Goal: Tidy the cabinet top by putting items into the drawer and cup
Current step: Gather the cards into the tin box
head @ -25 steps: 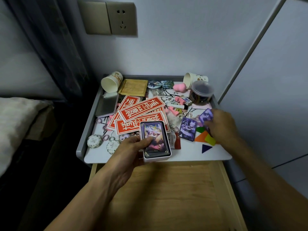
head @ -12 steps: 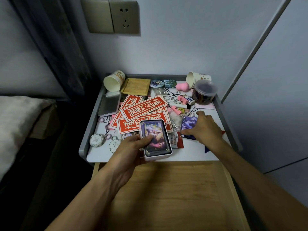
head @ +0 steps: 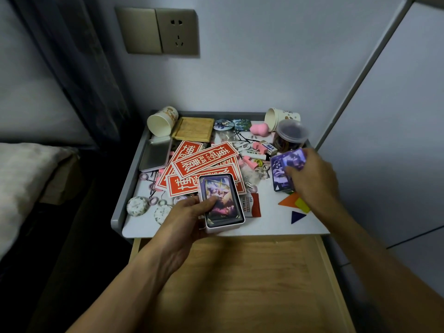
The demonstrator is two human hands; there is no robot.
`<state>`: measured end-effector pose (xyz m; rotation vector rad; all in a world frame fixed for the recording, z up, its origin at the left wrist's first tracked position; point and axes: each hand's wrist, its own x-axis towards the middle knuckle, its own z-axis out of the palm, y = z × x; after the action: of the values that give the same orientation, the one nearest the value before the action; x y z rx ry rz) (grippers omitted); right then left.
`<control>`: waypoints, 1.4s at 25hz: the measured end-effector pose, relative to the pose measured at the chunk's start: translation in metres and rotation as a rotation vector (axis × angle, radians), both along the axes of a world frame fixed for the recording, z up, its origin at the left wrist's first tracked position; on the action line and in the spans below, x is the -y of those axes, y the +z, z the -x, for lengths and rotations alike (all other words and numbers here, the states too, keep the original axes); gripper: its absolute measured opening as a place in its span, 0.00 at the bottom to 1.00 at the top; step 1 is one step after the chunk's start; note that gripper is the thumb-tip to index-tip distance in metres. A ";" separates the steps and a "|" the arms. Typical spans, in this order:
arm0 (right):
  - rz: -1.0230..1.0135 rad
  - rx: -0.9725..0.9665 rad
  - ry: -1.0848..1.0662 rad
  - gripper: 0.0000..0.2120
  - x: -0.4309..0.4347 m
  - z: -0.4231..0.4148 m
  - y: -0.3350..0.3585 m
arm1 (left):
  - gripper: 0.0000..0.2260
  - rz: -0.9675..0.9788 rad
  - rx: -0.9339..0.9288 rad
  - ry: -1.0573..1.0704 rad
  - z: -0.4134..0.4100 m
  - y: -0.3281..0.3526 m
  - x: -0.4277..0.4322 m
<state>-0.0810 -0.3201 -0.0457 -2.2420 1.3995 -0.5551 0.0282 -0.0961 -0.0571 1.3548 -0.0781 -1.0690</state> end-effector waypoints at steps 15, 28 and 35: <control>-0.678 0.305 0.368 0.04 -0.081 -0.008 0.012 | 0.13 0.043 0.000 -0.005 0.014 -0.003 0.005; -0.437 0.155 0.398 0.08 -0.079 -0.006 0.012 | 0.11 0.015 -0.027 -0.023 0.018 -0.004 0.006; -0.317 0.085 0.384 0.11 -0.089 -0.010 0.009 | 0.14 0.020 -0.036 -0.055 0.018 -0.006 0.004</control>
<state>-0.0711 -0.2311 -0.0366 -2.1216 0.9065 -0.2718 0.0104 -0.1006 -0.0629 1.3213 -0.1004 -1.1354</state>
